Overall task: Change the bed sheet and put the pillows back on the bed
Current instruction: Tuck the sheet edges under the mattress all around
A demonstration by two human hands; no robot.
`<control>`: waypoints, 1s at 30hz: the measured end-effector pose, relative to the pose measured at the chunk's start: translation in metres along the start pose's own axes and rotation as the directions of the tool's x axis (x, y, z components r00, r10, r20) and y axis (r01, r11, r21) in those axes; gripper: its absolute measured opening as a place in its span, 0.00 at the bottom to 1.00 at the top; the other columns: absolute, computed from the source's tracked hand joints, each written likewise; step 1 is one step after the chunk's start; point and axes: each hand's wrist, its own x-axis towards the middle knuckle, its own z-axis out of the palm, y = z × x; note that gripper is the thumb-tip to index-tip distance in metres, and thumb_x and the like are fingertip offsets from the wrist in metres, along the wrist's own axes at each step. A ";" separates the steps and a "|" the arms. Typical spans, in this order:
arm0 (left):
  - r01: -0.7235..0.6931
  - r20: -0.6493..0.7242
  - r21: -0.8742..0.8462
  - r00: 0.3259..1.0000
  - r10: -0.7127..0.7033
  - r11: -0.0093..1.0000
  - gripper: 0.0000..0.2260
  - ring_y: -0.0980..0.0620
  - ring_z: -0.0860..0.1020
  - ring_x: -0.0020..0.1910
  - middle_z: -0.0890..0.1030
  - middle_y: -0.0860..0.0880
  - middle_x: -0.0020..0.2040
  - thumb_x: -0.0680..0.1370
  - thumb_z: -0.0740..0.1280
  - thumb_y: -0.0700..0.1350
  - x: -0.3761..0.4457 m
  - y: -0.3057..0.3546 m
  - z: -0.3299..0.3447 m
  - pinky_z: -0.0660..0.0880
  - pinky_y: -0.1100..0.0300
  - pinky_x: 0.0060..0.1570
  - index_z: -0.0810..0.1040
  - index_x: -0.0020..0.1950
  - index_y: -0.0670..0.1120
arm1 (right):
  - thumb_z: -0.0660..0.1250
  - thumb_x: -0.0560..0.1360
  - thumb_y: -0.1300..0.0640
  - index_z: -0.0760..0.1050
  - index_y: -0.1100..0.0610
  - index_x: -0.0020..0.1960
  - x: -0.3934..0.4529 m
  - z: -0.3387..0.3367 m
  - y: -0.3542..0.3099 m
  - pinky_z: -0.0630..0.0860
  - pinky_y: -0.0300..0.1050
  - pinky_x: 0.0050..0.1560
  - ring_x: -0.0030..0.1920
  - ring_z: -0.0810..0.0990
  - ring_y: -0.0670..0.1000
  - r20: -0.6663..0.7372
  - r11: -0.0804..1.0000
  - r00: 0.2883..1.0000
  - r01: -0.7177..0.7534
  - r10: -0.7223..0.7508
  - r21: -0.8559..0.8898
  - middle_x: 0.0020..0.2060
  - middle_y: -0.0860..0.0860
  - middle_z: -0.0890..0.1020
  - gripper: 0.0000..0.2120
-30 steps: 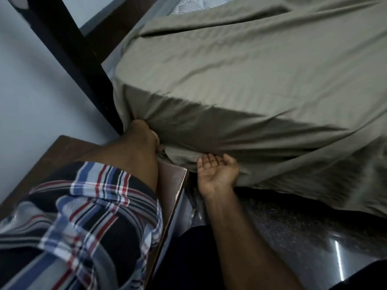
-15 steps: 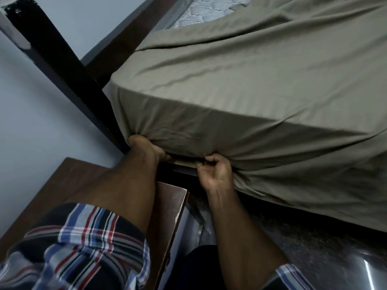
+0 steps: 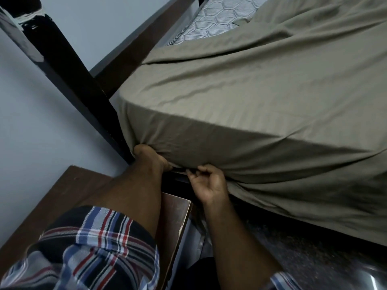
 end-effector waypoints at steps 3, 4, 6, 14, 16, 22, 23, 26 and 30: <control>0.034 0.041 0.013 0.999 -0.035 0.999 0.30 0.38 0.74 0.67 0.79 0.45 0.67 0.76 0.49 0.61 0.003 0.000 0.000 0.63 0.29 0.67 0.79 0.66 0.49 | 0.58 0.59 0.73 0.74 0.60 0.31 0.005 -0.004 0.000 0.65 0.62 0.72 0.47 0.78 0.56 0.082 0.999 0.996 -0.042 0.039 0.024 0.36 0.56 0.80 0.11; 0.053 0.034 0.021 0.998 -0.054 0.998 0.31 0.37 0.73 0.68 0.77 0.45 0.68 0.75 0.49 0.62 0.007 0.001 -0.001 0.61 0.29 0.68 0.78 0.67 0.48 | 0.61 0.59 0.73 0.75 0.60 0.35 0.002 -0.010 -0.001 0.65 0.61 0.71 0.49 0.78 0.56 0.100 0.998 0.993 -0.062 0.062 -0.003 0.38 0.56 0.81 0.11; 0.073 0.008 0.055 0.997 -0.074 0.996 0.32 0.36 0.69 0.71 0.74 0.44 0.72 0.75 0.50 0.62 0.014 0.003 -0.001 0.57 0.30 0.70 0.75 0.70 0.47 | 0.66 0.59 0.71 0.74 0.60 0.38 -0.010 -0.024 -0.007 0.67 0.60 0.71 0.51 0.78 0.56 0.158 0.986 0.976 -0.137 0.151 -0.098 0.39 0.55 0.80 0.11; 0.107 -0.105 0.545 0.993 -0.059 0.832 0.30 0.39 0.76 0.59 0.78 0.41 0.62 0.78 0.54 0.64 0.037 0.021 -0.011 0.70 0.38 0.53 0.76 0.67 0.43 | 0.62 0.78 0.68 0.76 0.59 0.63 -0.027 -0.049 -0.004 0.76 0.49 0.62 0.63 0.79 0.54 0.031 0.760 0.990 -0.084 0.135 -0.645 0.60 0.56 0.82 0.16; 0.100 -0.077 0.720 0.995 -0.063 0.686 0.31 0.41 0.77 0.49 0.79 0.39 0.54 0.81 0.54 0.62 0.022 0.025 -0.021 0.74 0.47 0.47 0.75 0.67 0.37 | 0.63 0.77 0.70 0.78 0.58 0.62 -0.027 -0.045 0.000 0.75 0.45 0.63 0.62 0.80 0.51 0.094 0.520 0.995 0.063 0.034 -0.852 0.58 0.53 0.83 0.16; -0.140 0.141 0.987 0.990 0.013 -0.074 0.16 0.42 0.78 0.44 0.79 0.41 0.51 0.83 0.62 0.47 -0.018 0.051 -0.045 0.77 0.53 0.39 0.76 0.63 0.36 | 0.65 0.75 0.73 0.78 0.63 0.64 -0.021 -0.026 0.015 0.74 0.30 0.37 0.36 0.80 0.39 0.239 0.221 0.968 0.218 0.072 -0.951 0.45 0.53 0.83 0.19; -0.170 0.177 0.968 0.984 0.021 -0.184 0.14 0.44 0.78 0.40 0.80 0.41 0.48 0.84 0.62 0.45 -0.022 0.056 -0.046 0.77 0.56 0.36 0.76 0.65 0.38 | 0.66 0.75 0.72 0.78 0.62 0.65 -0.018 -0.024 0.015 0.74 0.29 0.39 0.38 0.80 0.38 0.259 0.174 0.963 0.244 0.070 -0.954 0.48 0.52 0.83 0.19; -0.214 0.275 0.854 0.959 0.062 -0.475 0.16 0.52 0.76 0.38 0.81 0.43 0.57 0.83 0.63 0.41 -0.029 0.065 -0.051 0.72 0.68 0.29 0.75 0.70 0.40 | 0.68 0.74 0.69 0.77 0.59 0.67 -0.011 -0.018 0.013 0.74 0.30 0.45 0.42 0.79 0.37 0.317 0.002 0.944 0.318 0.094 -0.948 0.56 0.49 0.83 0.22; -0.192 0.288 0.752 0.956 0.052 -0.630 0.21 0.50 0.72 0.52 0.73 0.40 0.72 0.83 0.63 0.40 -0.020 0.054 -0.047 0.72 0.67 0.34 0.67 0.76 0.39 | 0.70 0.73 0.64 0.78 0.54 0.67 -0.002 -0.013 0.016 0.77 0.38 0.57 0.54 0.81 0.43 0.359 -0.201 0.922 0.383 0.146 -0.902 0.61 0.50 0.82 0.23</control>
